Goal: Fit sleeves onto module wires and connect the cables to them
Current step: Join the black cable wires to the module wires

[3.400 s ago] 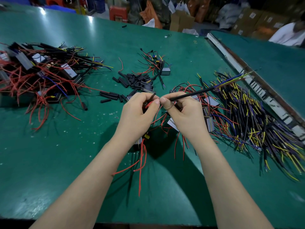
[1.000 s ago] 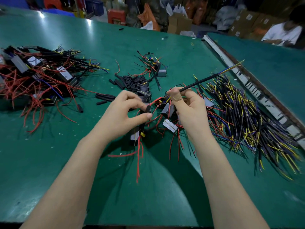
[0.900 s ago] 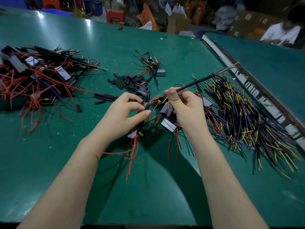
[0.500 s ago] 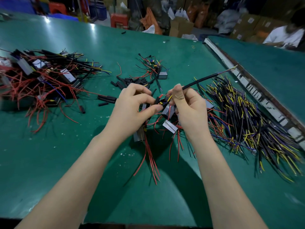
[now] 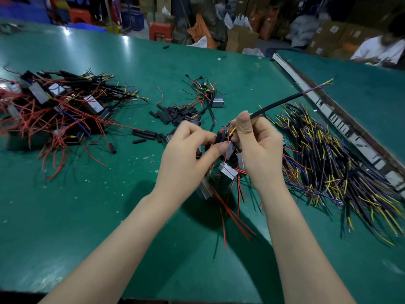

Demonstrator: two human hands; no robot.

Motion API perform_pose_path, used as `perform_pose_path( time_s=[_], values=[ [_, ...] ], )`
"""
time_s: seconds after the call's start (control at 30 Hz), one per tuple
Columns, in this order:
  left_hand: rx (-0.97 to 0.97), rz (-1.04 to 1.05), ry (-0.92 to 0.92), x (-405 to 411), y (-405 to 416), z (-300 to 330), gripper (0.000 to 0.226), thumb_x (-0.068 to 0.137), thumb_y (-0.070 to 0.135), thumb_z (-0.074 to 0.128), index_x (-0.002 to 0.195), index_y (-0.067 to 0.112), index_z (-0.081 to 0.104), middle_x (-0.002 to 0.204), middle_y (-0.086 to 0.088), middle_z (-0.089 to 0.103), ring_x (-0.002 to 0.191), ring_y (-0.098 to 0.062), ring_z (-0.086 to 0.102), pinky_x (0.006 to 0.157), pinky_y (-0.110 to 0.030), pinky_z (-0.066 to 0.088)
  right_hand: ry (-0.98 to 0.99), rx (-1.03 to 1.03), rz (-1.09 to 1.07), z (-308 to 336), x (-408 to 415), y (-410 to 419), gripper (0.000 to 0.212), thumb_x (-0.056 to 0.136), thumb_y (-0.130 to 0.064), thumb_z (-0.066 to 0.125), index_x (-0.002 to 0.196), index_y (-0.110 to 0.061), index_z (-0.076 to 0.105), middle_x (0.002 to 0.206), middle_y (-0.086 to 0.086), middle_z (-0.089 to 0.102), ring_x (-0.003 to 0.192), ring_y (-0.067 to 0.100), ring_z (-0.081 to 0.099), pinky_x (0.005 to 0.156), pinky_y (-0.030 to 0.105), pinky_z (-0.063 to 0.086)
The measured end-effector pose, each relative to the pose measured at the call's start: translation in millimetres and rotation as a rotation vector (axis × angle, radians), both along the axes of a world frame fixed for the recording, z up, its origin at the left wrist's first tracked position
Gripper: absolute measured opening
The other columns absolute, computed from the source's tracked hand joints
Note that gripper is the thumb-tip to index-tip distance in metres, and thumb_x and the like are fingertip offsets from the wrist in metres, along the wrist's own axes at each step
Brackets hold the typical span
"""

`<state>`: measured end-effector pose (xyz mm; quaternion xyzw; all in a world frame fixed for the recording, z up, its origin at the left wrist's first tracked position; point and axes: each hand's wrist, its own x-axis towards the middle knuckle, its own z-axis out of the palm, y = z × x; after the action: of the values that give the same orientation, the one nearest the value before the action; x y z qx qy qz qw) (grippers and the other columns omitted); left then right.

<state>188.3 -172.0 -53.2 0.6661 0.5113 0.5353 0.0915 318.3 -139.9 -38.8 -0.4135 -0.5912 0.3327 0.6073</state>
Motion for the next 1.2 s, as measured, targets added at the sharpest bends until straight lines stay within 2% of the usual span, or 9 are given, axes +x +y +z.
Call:
perform_pose_path(
  time_s=[0.17,0.23,0.33,0.47,0.57,0.73,0.93,1.07,1.2],
  values=[
    [-0.046,-0.074,-0.006,-1.0,-7.8,-4.4,0.018,0.09,0.021,0.058,0.096,0.008,0.069,0.088,0.007,0.057,0.078,0.001,0.047,0.073,-0.008,0.035,-0.044,0.02,0.004,-1.8,-1.0,1.4,0.029,0.088,-0.047,0.055,0.068,-0.028,0.064,0.06,-0.005,0.052,0.062,0.018,0.044,0.06,0.04,0.04],
    [-0.098,-0.108,-0.087,-1.0,-10.0,-4.0,0.012,0.092,0.018,0.06,0.099,0.016,0.069,0.083,0.013,0.059,0.067,0.004,0.047,0.066,-0.01,0.037,-0.07,0.025,0.005,-1.2,-1.3,1.3,0.027,0.087,-0.051,0.054,0.068,-0.034,0.066,0.059,-0.008,0.053,0.062,0.017,0.046,0.06,0.041,0.042],
    [-0.178,-0.157,-0.246,-1.2,-9.5,-1.8,0.02,0.09,0.018,0.064,0.089,0.038,0.064,0.077,0.017,0.065,0.054,-0.001,0.043,0.057,-0.024,0.048,-0.073,0.029,0.006,0.0,-1.0,1.4,0.028,0.089,-0.046,0.054,0.067,-0.032,0.065,0.059,-0.009,0.053,0.062,0.016,0.047,0.059,0.04,0.041],
    [-0.15,-0.109,-0.253,-2.8,-6.9,1.9,0.025,0.086,0.019,0.069,0.08,0.042,0.06,0.075,0.032,0.063,0.053,-0.003,0.038,0.054,-0.011,0.036,-0.087,0.039,0.019,0.0,-0.7,0.7,0.027,0.089,-0.039,0.055,0.073,-0.02,0.063,0.06,0.0,0.052,0.061,0.017,0.046,0.057,0.037,0.04],
    [-0.115,-0.069,-0.235,-1.5,-6.1,1.5,0.026,0.083,0.018,0.072,0.077,0.04,0.06,0.071,0.029,0.062,0.052,0.0,0.04,0.053,-0.01,0.034,-0.089,0.045,0.034,0.5,-0.3,0.5,0.03,0.09,-0.039,0.055,0.076,-0.014,0.063,0.061,0.008,0.052,0.059,0.023,0.047,0.059,0.042,0.042],
    [-0.016,-0.001,-0.137,1.5,-1.4,-1.5,0.014,0.077,0.016,0.076,0.078,0.018,0.062,0.076,0.009,0.061,0.06,0.002,0.046,0.056,-0.012,0.037,-0.096,0.071,0.046,0.3,0.8,0.4,0.032,0.092,-0.033,0.056,0.078,-0.005,0.061,0.065,0.025,0.052,0.058,0.037,0.049,0.06,0.048,0.042],
    [0.04,0.042,-0.031,2.8,3.3,-7.9,0.013,0.079,0.017,0.074,0.083,0.011,0.063,0.081,0.002,0.06,0.075,-0.018,0.055,0.062,-0.04,0.048,-0.117,0.082,0.047,1.7,2.1,-0.6,0.028,0.095,-0.025,0.058,0.079,-0.001,0.062,0.065,0.017,0.052,0.061,0.022,0.046,0.059,0.042,0.04],
    [0.057,0.074,-0.024,2.7,5.6,-8.7,0.012,0.079,0.016,0.073,0.081,0.012,0.062,0.08,0.004,0.056,0.069,-0.014,0.049,0.058,-0.036,0.045,-0.081,0.059,0.092,4.1,0.7,-2.1,0.016,0.095,-0.025,0.055,0.088,-0.013,0.064,0.065,-0.006,0.055,0.059,0.009,0.051,0.058,0.031,0.043],
    [0.05,0.054,-0.14,1.4,6.0,-10.3,0.01,0.081,0.012,0.072,0.079,0.014,0.062,0.078,0.004,0.057,0.061,-0.008,0.045,0.055,-0.031,0.042,0.012,0.029,0.183,4.5,-0.2,-1.2,0.016,0.098,-0.007,0.05,0.099,-0.021,0.057,0.068,-0.002,0.056,0.057,0.0,0.054,0.054,0.014,0.042]
  ],
)
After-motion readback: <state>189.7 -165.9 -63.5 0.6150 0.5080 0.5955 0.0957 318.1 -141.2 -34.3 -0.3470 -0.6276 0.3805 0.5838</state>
